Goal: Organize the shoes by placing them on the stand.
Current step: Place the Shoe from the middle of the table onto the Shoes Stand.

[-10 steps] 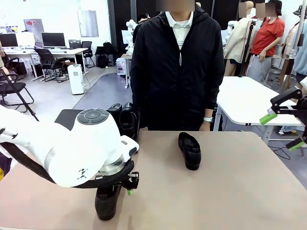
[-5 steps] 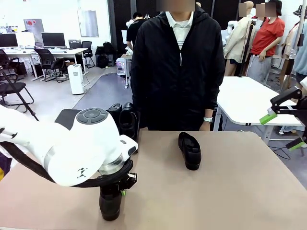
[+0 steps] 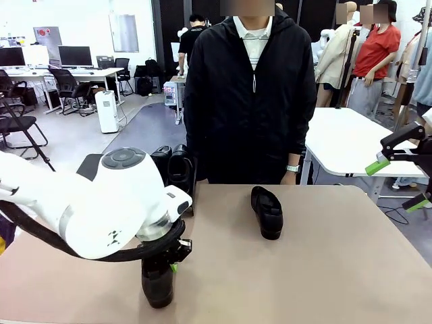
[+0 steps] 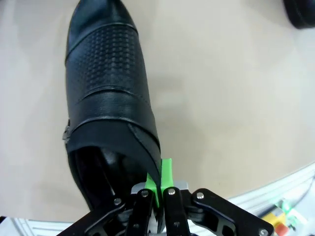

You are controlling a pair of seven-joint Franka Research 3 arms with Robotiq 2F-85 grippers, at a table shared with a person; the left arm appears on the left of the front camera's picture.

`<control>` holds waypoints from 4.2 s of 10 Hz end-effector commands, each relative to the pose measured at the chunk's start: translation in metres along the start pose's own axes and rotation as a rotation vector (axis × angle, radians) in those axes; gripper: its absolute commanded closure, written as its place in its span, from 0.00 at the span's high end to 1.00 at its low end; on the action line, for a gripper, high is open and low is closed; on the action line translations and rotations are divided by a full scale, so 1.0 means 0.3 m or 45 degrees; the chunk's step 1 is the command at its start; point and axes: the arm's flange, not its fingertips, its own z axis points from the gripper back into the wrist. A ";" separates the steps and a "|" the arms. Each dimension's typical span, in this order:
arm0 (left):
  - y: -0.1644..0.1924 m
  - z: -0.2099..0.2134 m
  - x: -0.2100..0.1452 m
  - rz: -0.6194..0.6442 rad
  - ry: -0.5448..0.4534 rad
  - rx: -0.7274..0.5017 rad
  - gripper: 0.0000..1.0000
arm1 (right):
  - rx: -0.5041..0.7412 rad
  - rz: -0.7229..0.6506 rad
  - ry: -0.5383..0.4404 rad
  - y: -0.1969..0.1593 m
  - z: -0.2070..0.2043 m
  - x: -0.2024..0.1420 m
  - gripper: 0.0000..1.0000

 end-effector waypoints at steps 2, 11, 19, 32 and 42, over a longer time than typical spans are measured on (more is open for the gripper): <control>0.156 0.330 -0.077 -0.305 0.104 -0.190 0.00 | 0.032 0.022 0.009 0.008 0.009 0.007 1.00; 0.694 0.731 -0.044 -0.549 0.138 -0.309 0.00 | 0.032 0.022 0.009 0.008 0.009 0.007 1.00; 1.087 0.640 0.569 -0.248 -0.140 -0.191 0.00 | 0.032 0.022 0.009 0.008 0.009 0.007 1.00; 1.127 0.220 0.895 -0.338 -0.509 0.080 0.00 | 0.032 0.022 0.009 0.008 0.009 0.007 1.00; 1.101 0.353 0.823 -0.301 -0.567 0.066 1.00 | 0.032 0.022 0.009 0.008 0.009 0.007 1.00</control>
